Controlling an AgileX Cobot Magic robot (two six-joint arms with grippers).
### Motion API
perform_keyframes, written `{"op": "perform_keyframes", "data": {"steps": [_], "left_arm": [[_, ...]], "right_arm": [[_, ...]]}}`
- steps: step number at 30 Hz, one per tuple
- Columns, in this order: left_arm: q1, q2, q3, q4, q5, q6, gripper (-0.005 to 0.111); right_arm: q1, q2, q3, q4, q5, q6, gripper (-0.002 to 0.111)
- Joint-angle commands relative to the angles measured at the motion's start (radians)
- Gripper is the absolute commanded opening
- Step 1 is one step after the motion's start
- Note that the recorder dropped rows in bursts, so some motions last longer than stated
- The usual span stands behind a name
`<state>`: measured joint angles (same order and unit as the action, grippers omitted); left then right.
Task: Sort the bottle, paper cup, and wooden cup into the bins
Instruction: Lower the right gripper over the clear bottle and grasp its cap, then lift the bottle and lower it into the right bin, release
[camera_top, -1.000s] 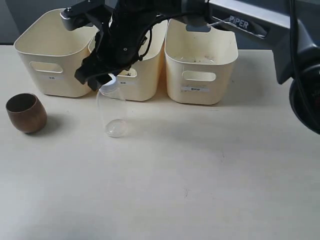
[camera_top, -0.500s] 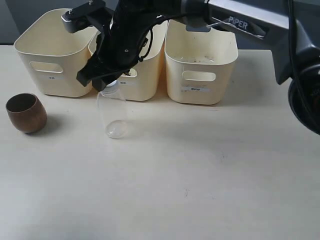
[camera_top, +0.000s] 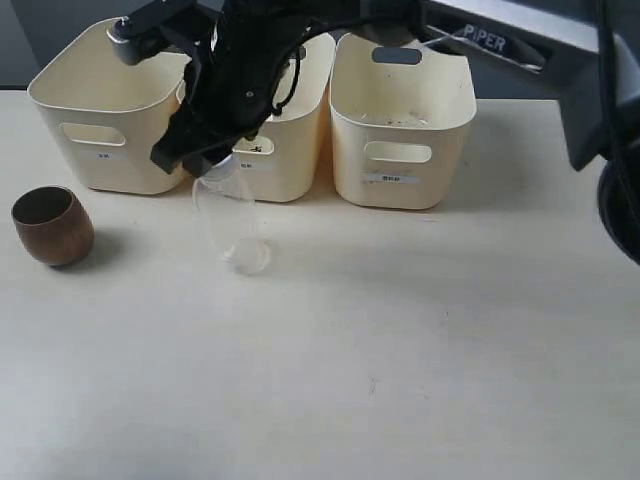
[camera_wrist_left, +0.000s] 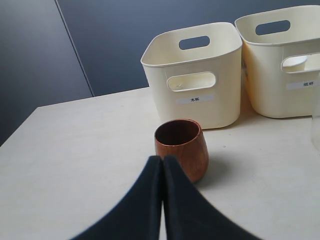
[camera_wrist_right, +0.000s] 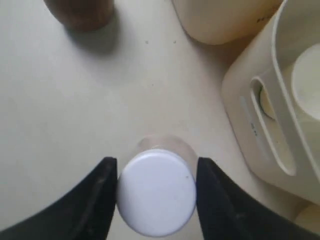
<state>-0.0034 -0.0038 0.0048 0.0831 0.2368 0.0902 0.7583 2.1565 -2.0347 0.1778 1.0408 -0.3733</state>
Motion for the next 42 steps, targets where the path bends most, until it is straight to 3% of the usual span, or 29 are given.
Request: {"op": "perform_keyframes", "data": {"steps": [1,12,21,27,32,42], "left_arm": [[-0.001,0.004,-0.005,-0.002,-0.005,-0.002,0.0],[-0.001,0.004,-0.005,-0.002,-0.005,-0.002,0.0],[-0.001,0.004,-0.005,-0.002,-0.005,-0.002,0.0],[-0.001,0.004,-0.005,-0.002,-0.005,-0.002,0.0],[-0.001,0.004,-0.005,-0.002,-0.005,-0.002,0.0],[-0.001,0.004,-0.005,-0.002,-0.005,-0.002,0.0]], "right_arm": [[-0.001,-0.12,-0.005,-0.029,-0.016,-0.009,-0.001],[-0.001,-0.34,-0.005,-0.354,0.077,0.145,-0.001],[-0.021,-0.351,-0.005,-0.519,0.087,0.217,-0.001],[-0.153,-0.331,-0.005,-0.382,0.056,0.222,-0.001],[-0.263,-0.298,0.042,-0.316,-0.1,0.223,-0.001],[-0.45,-0.069,-0.004,-0.064,-0.241,0.091,-0.001]]}}
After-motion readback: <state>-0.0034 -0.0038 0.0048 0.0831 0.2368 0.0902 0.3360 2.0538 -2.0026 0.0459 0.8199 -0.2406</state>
